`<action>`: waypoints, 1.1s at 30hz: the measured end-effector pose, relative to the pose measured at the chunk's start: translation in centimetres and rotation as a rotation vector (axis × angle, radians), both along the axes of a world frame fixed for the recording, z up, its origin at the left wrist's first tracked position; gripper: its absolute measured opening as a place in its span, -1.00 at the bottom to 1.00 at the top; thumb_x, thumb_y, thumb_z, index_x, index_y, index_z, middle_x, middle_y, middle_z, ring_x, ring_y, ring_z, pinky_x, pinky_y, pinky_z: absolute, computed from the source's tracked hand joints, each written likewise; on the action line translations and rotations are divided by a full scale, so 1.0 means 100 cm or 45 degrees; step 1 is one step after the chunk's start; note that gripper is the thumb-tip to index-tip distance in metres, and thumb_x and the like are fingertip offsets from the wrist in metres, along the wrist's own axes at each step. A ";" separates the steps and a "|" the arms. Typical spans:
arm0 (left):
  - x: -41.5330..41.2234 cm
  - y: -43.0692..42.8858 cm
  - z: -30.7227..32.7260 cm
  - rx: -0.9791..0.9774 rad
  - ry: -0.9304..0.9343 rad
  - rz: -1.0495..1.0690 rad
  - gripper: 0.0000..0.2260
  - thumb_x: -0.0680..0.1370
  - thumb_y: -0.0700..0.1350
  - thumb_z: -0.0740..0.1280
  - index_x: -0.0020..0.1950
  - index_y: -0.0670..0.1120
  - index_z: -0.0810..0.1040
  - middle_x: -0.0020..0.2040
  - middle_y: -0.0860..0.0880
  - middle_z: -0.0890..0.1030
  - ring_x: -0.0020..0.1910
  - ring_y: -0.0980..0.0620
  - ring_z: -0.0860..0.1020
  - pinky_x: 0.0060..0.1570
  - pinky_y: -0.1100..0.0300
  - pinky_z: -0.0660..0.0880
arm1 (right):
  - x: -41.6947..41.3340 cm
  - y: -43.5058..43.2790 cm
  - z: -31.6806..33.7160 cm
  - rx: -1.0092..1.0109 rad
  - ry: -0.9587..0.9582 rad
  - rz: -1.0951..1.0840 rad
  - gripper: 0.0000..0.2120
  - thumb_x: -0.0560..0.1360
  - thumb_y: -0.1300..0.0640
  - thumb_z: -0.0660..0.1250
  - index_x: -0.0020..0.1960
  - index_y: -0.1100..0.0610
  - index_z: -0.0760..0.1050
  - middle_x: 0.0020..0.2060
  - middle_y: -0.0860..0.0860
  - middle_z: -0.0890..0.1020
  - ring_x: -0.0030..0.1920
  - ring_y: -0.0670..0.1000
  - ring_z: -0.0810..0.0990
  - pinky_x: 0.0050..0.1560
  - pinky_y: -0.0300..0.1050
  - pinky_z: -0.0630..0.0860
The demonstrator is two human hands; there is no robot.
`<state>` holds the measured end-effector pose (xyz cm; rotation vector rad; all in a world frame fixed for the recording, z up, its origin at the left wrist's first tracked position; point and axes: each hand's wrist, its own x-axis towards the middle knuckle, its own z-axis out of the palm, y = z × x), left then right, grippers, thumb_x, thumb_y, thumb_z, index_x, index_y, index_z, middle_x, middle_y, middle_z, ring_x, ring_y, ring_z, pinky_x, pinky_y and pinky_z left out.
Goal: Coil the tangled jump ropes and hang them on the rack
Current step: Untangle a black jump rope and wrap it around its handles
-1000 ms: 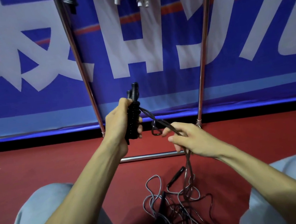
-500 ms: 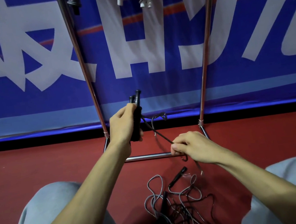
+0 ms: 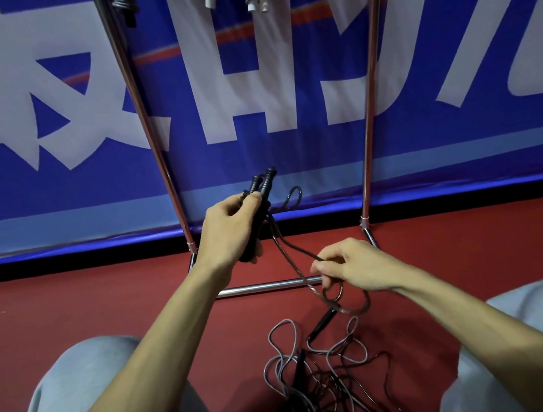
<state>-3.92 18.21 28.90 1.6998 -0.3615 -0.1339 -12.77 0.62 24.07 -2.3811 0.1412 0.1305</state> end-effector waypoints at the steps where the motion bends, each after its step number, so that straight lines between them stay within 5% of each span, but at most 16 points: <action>1: 0.000 0.000 0.000 0.021 -0.012 -0.037 -0.73 0.59 -0.03 0.25 -0.27 -0.07 0.52 -0.57 -0.06 0.46 -0.62 -0.08 0.41 -0.59 0.25 0.30 | 0.003 0.000 0.000 0.021 0.015 -0.004 -0.81 0.56 0.12 0.25 -0.14 -0.01 0.61 -0.23 -0.12 0.68 -0.10 -0.01 0.62 0.11 -0.05 0.47; 4: -0.002 -0.003 -0.002 0.089 -0.068 -0.114 -0.73 0.58 -0.02 0.26 -0.29 -0.07 0.53 -0.52 -0.18 0.46 -0.58 -0.11 0.42 -0.57 0.26 0.28 | 0.011 0.003 0.006 0.142 0.012 -0.086 -0.75 0.55 0.23 0.16 0.09 0.08 0.58 0.04 -0.01 0.66 0.14 -0.02 0.58 0.32 -0.08 0.38; 10: -0.004 -0.007 -0.008 0.175 -0.109 -0.168 -0.78 0.58 -0.02 0.28 -0.13 -0.14 0.59 -0.47 -0.08 0.45 -0.57 -0.06 0.43 -0.54 0.24 0.28 | 0.005 0.020 0.019 0.614 -0.087 -0.132 -0.66 0.61 -0.04 0.15 -0.08 0.17 0.56 -0.21 0.12 0.68 -0.15 0.06 0.67 0.08 -0.13 0.52; 16: -0.010 -0.010 -0.008 0.159 -0.065 -0.207 -0.77 0.60 -0.01 0.25 -0.15 -0.08 0.60 -0.53 -0.14 0.45 -0.61 -0.07 0.41 -0.59 0.27 0.27 | 0.001 0.030 0.009 0.093 -0.439 -0.221 -0.70 0.47 -0.02 0.40 -0.34 0.10 0.46 -0.52 -0.06 0.43 -0.49 -0.09 0.34 -0.40 -0.24 0.33; 22: -0.003 -0.010 -0.007 -0.002 0.023 -0.033 -0.72 0.60 -0.01 0.25 -0.27 -0.10 0.51 -0.51 -0.13 0.43 -0.62 -0.07 0.39 -0.58 0.27 0.26 | -0.001 0.015 0.010 -0.094 -0.490 -0.199 -0.69 0.48 -0.01 0.39 -0.34 0.17 0.56 -0.51 0.06 0.54 -0.38 0.09 0.57 -0.25 -0.02 0.54; 29: 0.018 0.014 0.004 -0.330 0.186 0.319 -0.76 0.57 -0.01 0.24 -0.14 -0.17 0.50 -0.35 -0.07 0.48 -0.63 -0.01 0.36 -0.55 0.24 0.33 | -0.011 0.004 0.005 -0.727 -0.063 -0.164 -0.79 0.50 -0.08 0.33 -0.01 0.02 0.64 -0.06 0.11 0.66 0.06 0.19 0.60 0.02 -0.04 0.47; 33: 0.023 0.026 0.012 -0.392 0.175 0.398 -0.73 0.58 -0.01 0.23 -0.27 -0.11 0.42 -0.41 -0.05 0.44 -0.63 0.01 0.38 -0.59 0.29 0.34 | -0.013 -0.004 0.000 -0.764 0.115 -0.186 -0.81 0.50 -0.03 0.34 0.02 0.01 0.64 -0.02 0.11 0.65 0.08 0.20 0.60 0.05 -0.03 0.51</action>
